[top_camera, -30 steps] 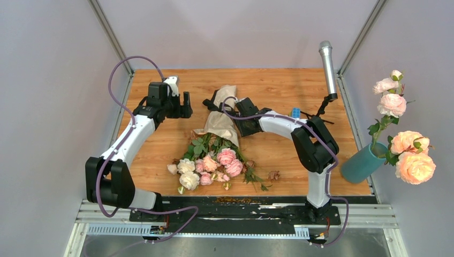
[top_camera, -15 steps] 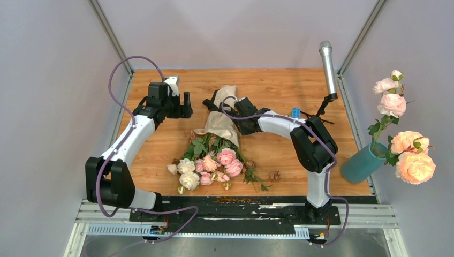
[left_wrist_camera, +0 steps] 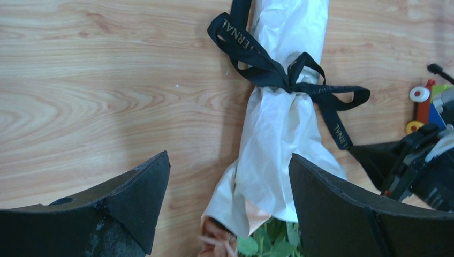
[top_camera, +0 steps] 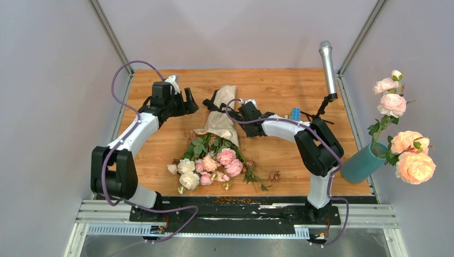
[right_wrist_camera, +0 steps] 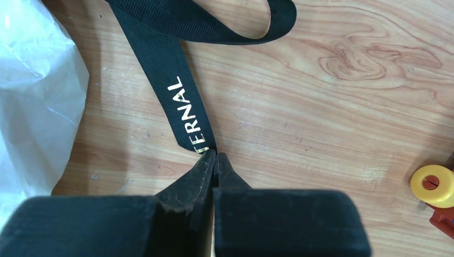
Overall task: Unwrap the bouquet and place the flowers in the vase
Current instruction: Untie the ribbon from the wrapping paper.
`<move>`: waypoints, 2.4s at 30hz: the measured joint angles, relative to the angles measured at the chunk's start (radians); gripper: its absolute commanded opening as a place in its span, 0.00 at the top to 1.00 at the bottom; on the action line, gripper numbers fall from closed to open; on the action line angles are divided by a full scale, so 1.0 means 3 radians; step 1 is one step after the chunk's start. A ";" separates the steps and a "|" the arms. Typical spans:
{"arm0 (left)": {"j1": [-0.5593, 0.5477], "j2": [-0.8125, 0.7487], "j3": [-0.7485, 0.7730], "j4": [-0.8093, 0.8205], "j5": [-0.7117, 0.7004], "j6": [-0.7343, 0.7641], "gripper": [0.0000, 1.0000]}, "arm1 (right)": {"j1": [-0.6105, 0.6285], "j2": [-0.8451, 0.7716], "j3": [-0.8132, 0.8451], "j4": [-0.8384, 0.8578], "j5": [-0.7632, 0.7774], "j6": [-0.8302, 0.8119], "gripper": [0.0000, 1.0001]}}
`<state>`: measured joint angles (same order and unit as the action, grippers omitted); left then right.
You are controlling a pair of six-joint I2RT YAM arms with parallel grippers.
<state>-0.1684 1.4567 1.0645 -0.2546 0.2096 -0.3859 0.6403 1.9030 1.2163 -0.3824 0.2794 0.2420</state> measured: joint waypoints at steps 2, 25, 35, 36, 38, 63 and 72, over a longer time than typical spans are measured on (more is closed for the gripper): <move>0.0000 0.0146 0.0001 0.0126 0.0043 -0.0155 0.17 | 0.0000 -0.0010 -0.0017 0.0018 0.0017 0.0000 1.00; -0.0155 0.1597 0.0563 0.0746 0.0168 -0.1303 0.35 | 0.0000 -0.0010 -0.0025 0.0098 -0.0066 0.0000 1.00; -0.0158 0.1771 0.0615 0.0804 0.0209 -0.1428 0.43 | 0.0000 -0.0010 -0.0051 0.0154 -0.0069 0.0000 1.00; -0.0159 0.1784 0.0631 0.0811 0.0215 -0.1437 0.44 | 0.0000 -0.0017 -0.0061 0.0168 -0.0069 0.0000 1.00; -0.0164 0.1798 0.0650 0.0818 0.0230 -0.1452 0.46 | 0.0000 -0.0027 -0.0079 0.0177 -0.0070 0.0000 1.00; -0.0285 0.1677 0.0456 0.1073 0.0122 -0.1663 1.00 | 0.0000 -0.0128 -0.0221 0.0224 -0.0066 0.0000 1.00; -0.0328 0.1302 0.0378 0.1297 -0.0032 -0.1484 1.00 | 0.0000 -0.0148 -0.0247 0.0225 -0.0065 0.0000 1.00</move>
<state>-0.2668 1.8473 1.1778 0.1345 0.2001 -0.8310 0.6403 1.8587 1.1423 -0.3149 0.2600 0.2420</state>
